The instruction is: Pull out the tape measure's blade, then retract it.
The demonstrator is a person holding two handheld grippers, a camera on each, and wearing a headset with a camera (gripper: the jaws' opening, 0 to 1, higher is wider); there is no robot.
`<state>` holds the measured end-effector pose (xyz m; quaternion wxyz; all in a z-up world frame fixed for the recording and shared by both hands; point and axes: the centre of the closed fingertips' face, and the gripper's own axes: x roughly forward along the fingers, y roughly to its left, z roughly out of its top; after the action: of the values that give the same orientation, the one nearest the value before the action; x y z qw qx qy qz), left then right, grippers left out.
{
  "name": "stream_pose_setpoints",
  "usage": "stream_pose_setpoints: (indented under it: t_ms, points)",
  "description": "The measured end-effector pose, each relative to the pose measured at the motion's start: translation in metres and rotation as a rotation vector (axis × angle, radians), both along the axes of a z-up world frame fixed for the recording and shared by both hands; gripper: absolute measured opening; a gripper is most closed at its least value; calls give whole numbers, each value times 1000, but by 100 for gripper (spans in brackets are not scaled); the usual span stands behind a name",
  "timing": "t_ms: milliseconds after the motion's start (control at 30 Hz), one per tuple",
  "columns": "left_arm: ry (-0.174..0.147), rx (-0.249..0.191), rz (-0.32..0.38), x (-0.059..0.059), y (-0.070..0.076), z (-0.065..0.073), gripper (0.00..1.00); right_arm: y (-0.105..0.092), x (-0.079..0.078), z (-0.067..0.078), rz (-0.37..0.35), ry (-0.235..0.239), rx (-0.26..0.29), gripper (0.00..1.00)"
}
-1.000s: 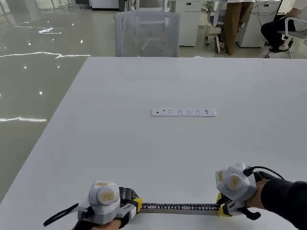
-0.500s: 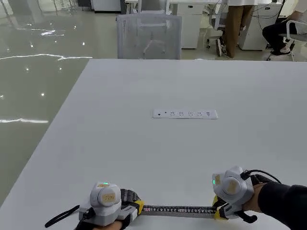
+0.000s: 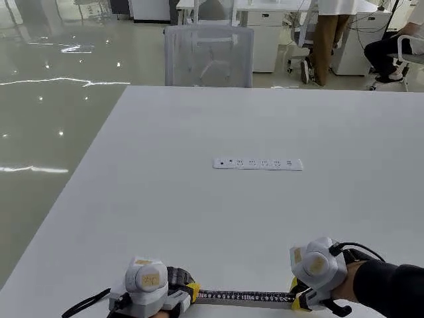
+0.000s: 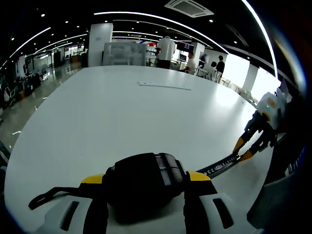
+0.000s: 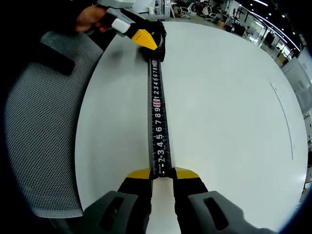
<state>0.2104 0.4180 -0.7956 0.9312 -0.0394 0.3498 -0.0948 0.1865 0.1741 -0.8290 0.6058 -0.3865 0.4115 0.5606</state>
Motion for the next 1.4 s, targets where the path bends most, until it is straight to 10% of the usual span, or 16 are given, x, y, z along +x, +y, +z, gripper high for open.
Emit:
stream_pose_setpoints:
  t_ms: [1400]
  points:
    - [6, -9, 3, 1, 0, -1, 58, 40, 4, 1, 0, -4, 62, 13]
